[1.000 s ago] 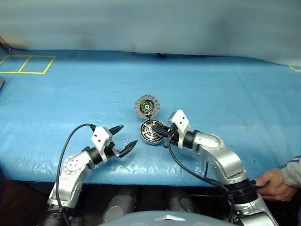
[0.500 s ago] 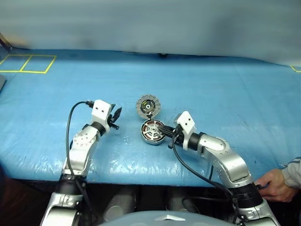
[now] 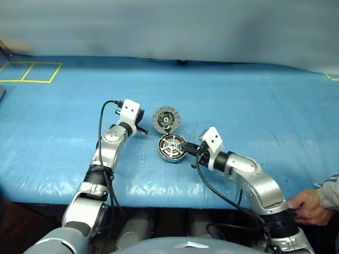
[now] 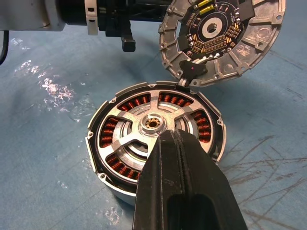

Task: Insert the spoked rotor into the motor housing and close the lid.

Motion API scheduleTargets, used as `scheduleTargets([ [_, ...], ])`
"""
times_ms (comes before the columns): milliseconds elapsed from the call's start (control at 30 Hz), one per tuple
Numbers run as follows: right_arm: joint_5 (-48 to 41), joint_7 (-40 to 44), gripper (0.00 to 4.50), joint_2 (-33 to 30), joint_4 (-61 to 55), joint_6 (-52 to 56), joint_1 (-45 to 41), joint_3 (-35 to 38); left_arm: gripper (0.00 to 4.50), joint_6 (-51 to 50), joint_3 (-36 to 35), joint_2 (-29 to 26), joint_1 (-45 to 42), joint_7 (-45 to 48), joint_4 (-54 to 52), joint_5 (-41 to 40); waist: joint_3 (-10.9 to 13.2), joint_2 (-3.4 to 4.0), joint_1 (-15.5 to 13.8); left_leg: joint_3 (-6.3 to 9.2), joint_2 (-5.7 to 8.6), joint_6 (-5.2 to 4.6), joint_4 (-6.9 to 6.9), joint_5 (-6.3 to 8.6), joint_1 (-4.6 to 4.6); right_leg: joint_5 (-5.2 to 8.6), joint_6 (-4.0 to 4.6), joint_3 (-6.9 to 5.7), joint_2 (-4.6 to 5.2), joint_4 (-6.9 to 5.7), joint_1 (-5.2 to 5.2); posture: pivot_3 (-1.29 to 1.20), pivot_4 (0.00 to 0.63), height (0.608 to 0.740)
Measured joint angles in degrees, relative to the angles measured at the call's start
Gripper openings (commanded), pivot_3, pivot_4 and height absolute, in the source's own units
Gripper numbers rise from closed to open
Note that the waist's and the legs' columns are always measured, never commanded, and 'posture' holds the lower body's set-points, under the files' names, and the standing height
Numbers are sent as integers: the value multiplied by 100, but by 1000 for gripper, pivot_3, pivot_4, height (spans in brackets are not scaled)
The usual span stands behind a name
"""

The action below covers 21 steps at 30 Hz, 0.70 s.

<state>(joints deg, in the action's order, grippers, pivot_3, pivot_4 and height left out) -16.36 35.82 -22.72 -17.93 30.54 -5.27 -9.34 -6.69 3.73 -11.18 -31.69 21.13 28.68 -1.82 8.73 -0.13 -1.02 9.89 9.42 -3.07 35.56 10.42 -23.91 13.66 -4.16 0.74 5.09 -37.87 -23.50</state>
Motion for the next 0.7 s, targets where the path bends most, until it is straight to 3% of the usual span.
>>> scheduleTargets([
  [300, -6, -72, 0, -5, -108, 3, 94, 74, 20, 976, -222, 367, -179, 1807, 463, -994, 0, 0, 28, 0, 0, -2, 4, 0, -4, 0, 1, 1, 1, -1, -2, 0, 150, 740],
  [700, -2, -267, 0, -33, -175, 7, 209, 274, 20, 365, 268, 146, 264, 3479, -408, -1410, 0, 0, 21, 1, 0, -5, 7, 0, -1, -1, 1, 3, -1, -2, 1, 0, 150, 740],
])
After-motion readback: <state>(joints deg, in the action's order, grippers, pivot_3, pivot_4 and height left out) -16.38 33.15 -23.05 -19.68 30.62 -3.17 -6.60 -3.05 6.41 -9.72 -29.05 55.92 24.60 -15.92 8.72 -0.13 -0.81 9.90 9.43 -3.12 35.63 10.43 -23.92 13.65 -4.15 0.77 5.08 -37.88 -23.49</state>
